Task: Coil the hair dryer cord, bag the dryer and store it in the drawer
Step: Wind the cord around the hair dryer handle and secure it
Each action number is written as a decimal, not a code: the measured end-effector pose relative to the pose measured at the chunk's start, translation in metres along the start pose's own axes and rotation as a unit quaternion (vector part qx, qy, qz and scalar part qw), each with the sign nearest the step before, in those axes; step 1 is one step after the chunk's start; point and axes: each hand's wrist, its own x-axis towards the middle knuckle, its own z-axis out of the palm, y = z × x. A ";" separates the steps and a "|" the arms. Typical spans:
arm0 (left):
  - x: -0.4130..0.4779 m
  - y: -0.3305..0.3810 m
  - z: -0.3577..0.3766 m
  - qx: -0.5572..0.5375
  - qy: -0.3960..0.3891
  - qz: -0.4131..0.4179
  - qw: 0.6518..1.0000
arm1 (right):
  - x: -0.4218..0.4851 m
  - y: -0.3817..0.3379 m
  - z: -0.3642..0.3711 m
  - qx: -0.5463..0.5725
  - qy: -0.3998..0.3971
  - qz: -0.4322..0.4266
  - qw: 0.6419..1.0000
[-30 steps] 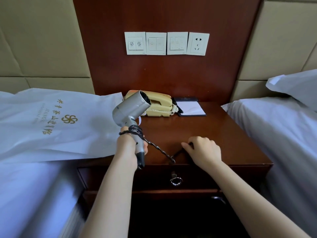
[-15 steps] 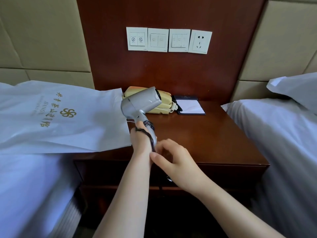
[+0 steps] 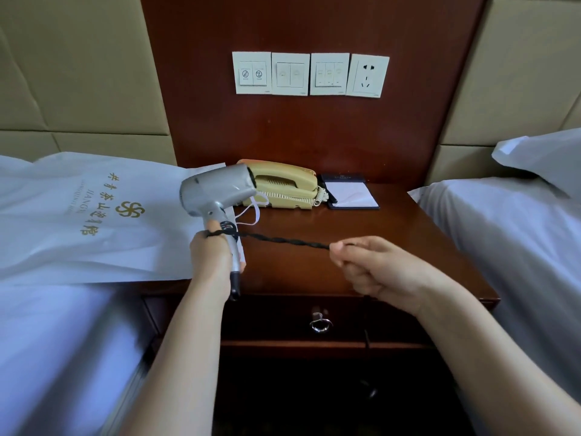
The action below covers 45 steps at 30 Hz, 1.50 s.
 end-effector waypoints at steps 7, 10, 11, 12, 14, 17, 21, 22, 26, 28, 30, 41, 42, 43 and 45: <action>-0.015 0.002 -0.018 0.180 -0.108 0.167 0.963 | 0.008 -0.015 -0.022 -0.071 0.212 -0.150 0.963; -0.025 0.003 -0.024 0.203 -0.168 0.171 0.949 | 0.010 -0.018 -0.024 -0.076 0.244 -0.203 0.945; -0.030 0.005 -0.025 0.201 -0.193 0.167 0.946 | 0.011 -0.020 -0.025 -0.077 0.257 -0.219 0.938; -0.033 0.006 -0.028 0.201 -0.221 0.163 0.940 | 0.012 -0.021 -0.025 -0.078 0.269 -0.234 0.931; -0.040 0.010 -0.031 0.210 -0.277 0.175 0.921 | 0.014 -0.026 -0.026 -0.072 0.290 -0.253 0.920; -0.047 0.012 -0.034 0.285 -0.349 0.184 0.873 | 0.015 -0.031 -0.031 -0.053 0.312 -0.262 0.912; -0.053 0.010 -0.034 0.288 -0.450 0.128 0.836 | 0.017 -0.025 -0.043 -0.044 0.315 -0.237 0.918; -0.054 0.009 -0.032 0.265 -0.473 0.108 0.834 | 0.018 -0.021 -0.046 -0.042 0.316 -0.227 0.920; -0.058 0.005 -0.028 0.184 -0.536 0.039 0.823 | 0.028 -0.005 -0.054 -0.026 0.317 -0.187 0.929; -0.061 0.004 -0.026 0.160 -0.553 0.016 0.818 | 0.032 0.004 -0.057 -0.030 0.326 -0.164 0.931; -0.064 0.006 -0.024 0.125 -0.571 -0.016 0.811 | 0.034 0.012 -0.058 -0.034 0.329 -0.144 0.933; -0.033 0.003 -0.022 -0.096 -0.469 -0.031 0.878 | 0.011 0.015 -0.052 -0.367 0.202 -0.136 0.898; -0.031 0.003 -0.023 -0.109 -0.458 -0.030 0.882 | 0.008 0.014 -0.048 -0.389 0.182 -0.135 0.893; -0.029 0.003 -0.024 -0.123 -0.446 -0.031 0.886 | 0.006 0.011 -0.044 -0.407 0.165 -0.134 0.888; -0.025 0.003 -0.023 -0.147 -0.422 -0.032 0.894 | 0.003 0.008 -0.033 -0.438 0.134 -0.136 0.879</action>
